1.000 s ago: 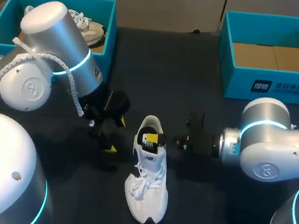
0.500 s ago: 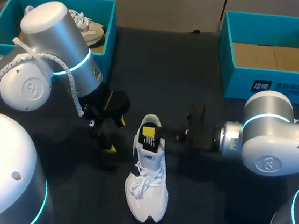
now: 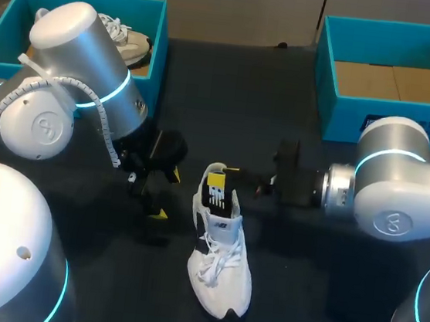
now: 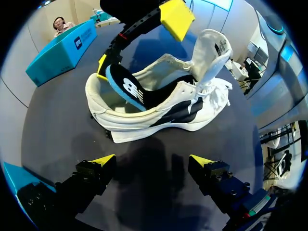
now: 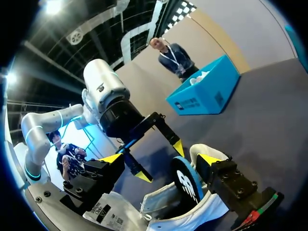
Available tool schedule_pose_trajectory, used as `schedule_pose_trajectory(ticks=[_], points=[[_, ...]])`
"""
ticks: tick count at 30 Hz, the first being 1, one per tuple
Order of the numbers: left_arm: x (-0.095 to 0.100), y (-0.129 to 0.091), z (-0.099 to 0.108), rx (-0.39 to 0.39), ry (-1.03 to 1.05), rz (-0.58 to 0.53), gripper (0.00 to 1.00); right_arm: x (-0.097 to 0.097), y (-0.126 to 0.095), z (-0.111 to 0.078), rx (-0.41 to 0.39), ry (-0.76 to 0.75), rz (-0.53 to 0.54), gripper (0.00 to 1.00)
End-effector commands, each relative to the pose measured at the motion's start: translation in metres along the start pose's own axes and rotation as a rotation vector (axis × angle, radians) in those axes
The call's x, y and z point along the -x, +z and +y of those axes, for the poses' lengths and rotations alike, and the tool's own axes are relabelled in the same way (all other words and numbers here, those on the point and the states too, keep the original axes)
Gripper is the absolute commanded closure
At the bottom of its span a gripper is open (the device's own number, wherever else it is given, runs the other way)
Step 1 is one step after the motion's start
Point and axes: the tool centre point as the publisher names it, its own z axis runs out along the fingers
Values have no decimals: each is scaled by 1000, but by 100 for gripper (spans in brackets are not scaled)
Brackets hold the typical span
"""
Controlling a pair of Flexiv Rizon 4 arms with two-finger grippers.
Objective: Take the shoe out of the shoebox, open the shoe tongue, remove and reinsert the insole, then place the shoe into the shoebox
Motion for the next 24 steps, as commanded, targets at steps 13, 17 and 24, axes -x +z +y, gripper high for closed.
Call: schedule_pose_trajectory(ticks=[13, 17, 24], points=[[-1, 0, 0, 1, 0, -3, 0, -10, -31, 3, -34, -8, -54, 0], [-1, 0, 0, 1, 0, -3, 0, -17, -40, 12, -57, -30, -94, 0], [-1, 0, 0, 1, 0, -3, 0, -26, -54, 22, -118, -21, -186, 0]])
